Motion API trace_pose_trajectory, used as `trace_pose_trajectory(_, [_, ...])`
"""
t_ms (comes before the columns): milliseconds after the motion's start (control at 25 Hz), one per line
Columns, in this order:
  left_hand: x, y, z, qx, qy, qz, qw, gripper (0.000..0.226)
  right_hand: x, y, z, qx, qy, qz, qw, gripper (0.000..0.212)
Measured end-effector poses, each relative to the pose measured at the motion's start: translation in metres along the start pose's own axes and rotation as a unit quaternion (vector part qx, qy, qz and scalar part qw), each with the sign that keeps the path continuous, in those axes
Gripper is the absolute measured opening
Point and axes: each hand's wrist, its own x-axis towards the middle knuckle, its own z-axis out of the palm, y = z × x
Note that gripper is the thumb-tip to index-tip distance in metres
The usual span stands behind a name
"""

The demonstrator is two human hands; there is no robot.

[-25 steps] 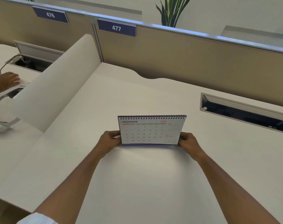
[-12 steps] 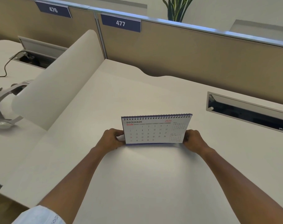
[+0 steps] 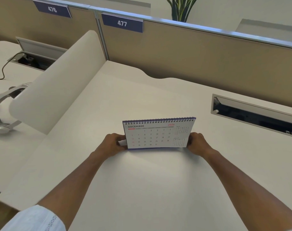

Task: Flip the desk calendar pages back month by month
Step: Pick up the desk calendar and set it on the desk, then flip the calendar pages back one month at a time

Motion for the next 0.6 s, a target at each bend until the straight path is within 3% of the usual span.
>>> trace_pose_trajectory(240, [0.0,0.002,0.002,0.004,0.003,0.001,1.0,0.037,-0.005,-0.003,-0.001,0.013,0.004,0.01,1.0,0.018])
trace_pose_trajectory(400, [-0.004,-0.001,0.006,-0.036,0.036,-0.004,0.999,0.038,-0.016,-0.005,0.004,0.092,0.039,0.016,0.995,0.018])
trace_pose_trajectory(520, [-0.01,-0.002,0.009,-0.098,0.109,-0.051,0.988,0.036,-0.021,-0.009,0.002,0.163,0.077,0.018,0.983,0.026])
trace_pose_trajectory(600, [-0.021,0.004,0.017,-0.196,0.186,-0.102,0.957,0.027,-0.031,-0.01,0.002,0.258,0.097,0.036,0.96,0.032])
